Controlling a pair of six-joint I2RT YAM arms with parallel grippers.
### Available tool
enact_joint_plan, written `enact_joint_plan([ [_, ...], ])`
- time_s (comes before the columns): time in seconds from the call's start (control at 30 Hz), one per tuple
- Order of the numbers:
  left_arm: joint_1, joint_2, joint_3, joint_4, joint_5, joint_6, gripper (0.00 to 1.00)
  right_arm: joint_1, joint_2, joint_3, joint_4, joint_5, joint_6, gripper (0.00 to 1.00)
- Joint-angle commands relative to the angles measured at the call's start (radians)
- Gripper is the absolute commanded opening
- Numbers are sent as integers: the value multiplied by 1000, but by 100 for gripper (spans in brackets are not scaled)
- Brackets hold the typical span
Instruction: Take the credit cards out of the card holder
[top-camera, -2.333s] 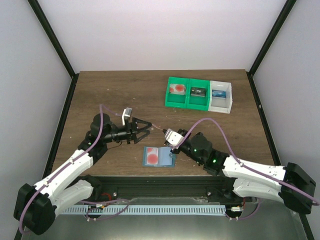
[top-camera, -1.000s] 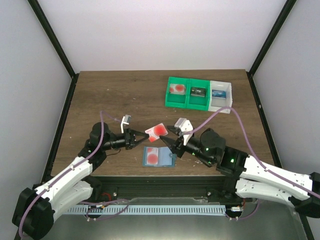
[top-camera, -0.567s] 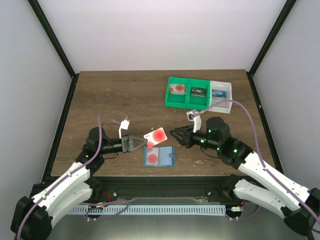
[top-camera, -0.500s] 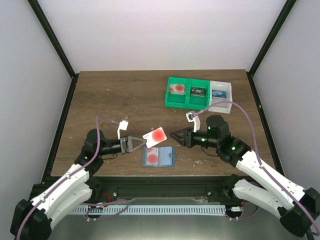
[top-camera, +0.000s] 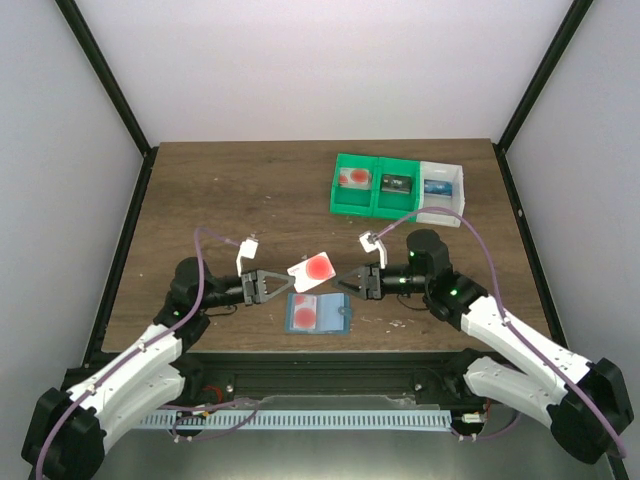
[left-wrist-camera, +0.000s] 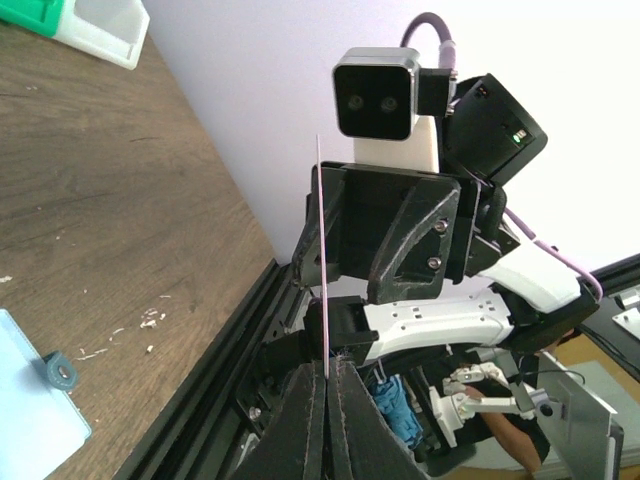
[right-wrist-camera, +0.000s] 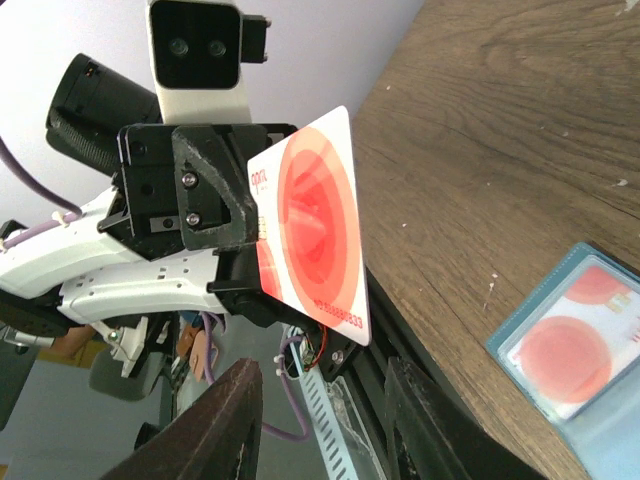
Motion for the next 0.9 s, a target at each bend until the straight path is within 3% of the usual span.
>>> enact_joint_plan([
  [0.0,5,7,-11,80,29,-10,0,-12,18,-11,126,-69,44,34],
  [0.2,6,-2,-42,115,48,-35,0,-16,26,-29,167,-66,55,28],
  [0.37,5,-2,-40,97,81,-14,0,-19,28,-34,208,-83,69,2],
  [0.47,7,-11,-34,49,59,11,0,-21,31,-33,210,-90,56,1],
  [0.5,7,-12,-19,2,39,30,6,-24,29,-32,205,-80,52,0],
  [0.57,11,-12,26,-114,-3,75,34,-28,16,-30,201,-48,53,0],
  [0.77,13,9,213,-433,-149,249,98,-40,-39,21,84,176,5,1],
  [0.87,14,24,295,-566,-245,343,100,-73,-40,36,73,261,-6,1],
])
